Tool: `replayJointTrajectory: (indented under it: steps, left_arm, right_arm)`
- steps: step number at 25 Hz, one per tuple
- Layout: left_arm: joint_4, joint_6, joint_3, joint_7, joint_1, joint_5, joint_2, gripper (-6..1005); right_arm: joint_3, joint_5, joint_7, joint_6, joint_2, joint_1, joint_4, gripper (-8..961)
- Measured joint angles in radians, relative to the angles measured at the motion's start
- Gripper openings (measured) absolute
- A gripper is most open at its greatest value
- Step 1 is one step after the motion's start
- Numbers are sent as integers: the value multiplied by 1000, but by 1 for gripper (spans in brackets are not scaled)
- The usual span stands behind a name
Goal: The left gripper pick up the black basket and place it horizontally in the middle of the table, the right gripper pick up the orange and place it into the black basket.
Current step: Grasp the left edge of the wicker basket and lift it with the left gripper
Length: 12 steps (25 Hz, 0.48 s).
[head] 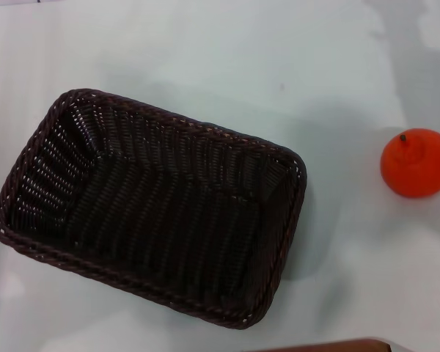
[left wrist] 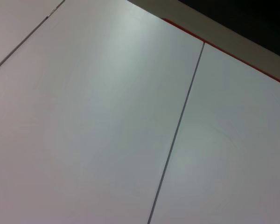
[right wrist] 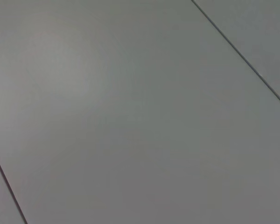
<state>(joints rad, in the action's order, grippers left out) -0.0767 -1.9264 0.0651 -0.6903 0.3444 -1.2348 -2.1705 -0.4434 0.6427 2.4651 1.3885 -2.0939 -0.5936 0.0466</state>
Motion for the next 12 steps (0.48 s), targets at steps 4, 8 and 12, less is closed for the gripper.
replayJointTrajectory:
  steps: [4,8,12]
  left_arm:
    - [0,3,5,0,-1,-2,0,621]
    - [-5,10,20,0,-1,-4,0,621]
    - [-54,16,79,-23,-7,-21,5,622]
  right_arm:
    - [0,0,0,-4,0,0,-2,761]
    - [0,0,0,-5,1,0,-3,762]
    - [0,0,0,-10,1,0,-4,762]
